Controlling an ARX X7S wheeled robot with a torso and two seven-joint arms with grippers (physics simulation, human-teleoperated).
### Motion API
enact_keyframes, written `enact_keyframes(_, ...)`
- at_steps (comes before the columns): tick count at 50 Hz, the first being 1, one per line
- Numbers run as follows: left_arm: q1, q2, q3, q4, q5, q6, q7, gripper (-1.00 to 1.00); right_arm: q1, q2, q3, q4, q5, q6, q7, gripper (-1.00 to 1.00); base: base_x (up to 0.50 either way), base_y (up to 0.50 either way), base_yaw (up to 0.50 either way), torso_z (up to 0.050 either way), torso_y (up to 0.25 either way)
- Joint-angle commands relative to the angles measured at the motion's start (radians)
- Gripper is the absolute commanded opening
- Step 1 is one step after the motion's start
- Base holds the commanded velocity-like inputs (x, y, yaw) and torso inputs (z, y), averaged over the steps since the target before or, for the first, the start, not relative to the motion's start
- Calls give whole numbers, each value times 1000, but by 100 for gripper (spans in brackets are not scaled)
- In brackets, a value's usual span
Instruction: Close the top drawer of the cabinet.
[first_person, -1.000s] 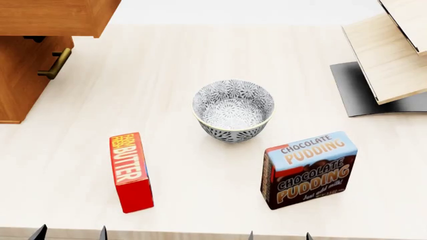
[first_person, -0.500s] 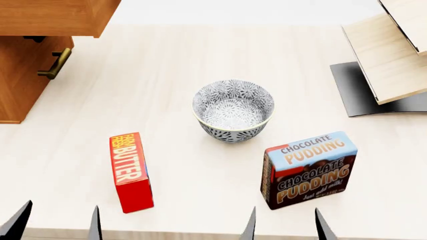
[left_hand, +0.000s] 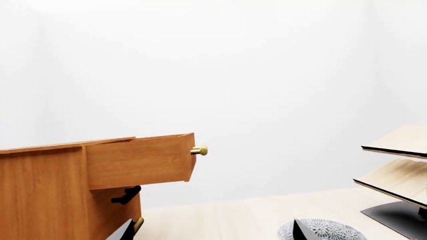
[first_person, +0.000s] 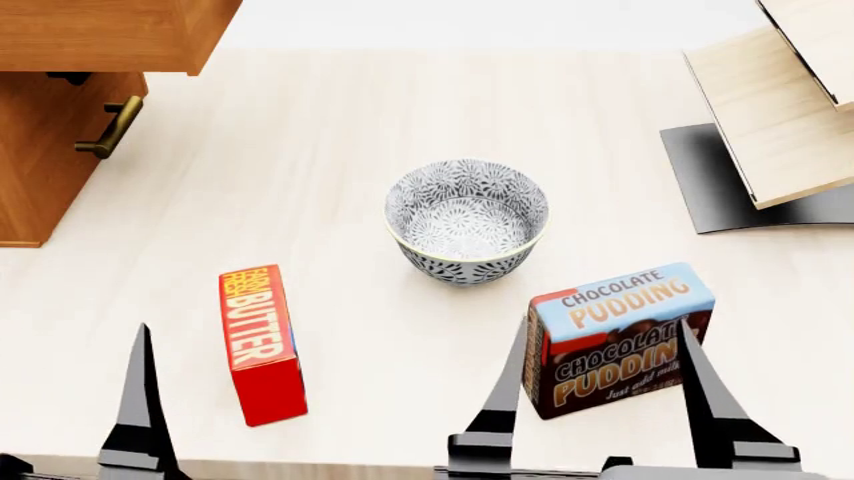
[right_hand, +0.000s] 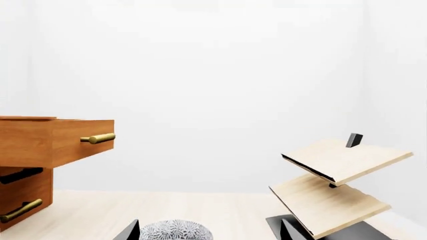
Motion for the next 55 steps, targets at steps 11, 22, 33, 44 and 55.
enact_keyframes(11,-16,-21,19,74,-6,-53,-18,100,12,29,-12,-50,30,45,15,100,342,76,0,0,0)
enact_keyframes(22,-12,-28,29,77,-10,-54,-27,100,10,36,-16,-60,48,49,23,100,500,119,0,0,0)
enact_keyframes(33,-11,-34,35,72,-18,-45,-35,100,11,46,-18,-57,57,46,31,100,500,119,0,0,0)
enact_keyframes(44,-17,-42,44,93,-20,-66,-43,100,15,53,-22,-68,65,59,44,100,500,118,0,0,1)
enact_keyframes(55,-12,-50,49,90,-26,-56,-50,100,8,58,-29,-68,69,34,52,100,122,30,0,0,0)
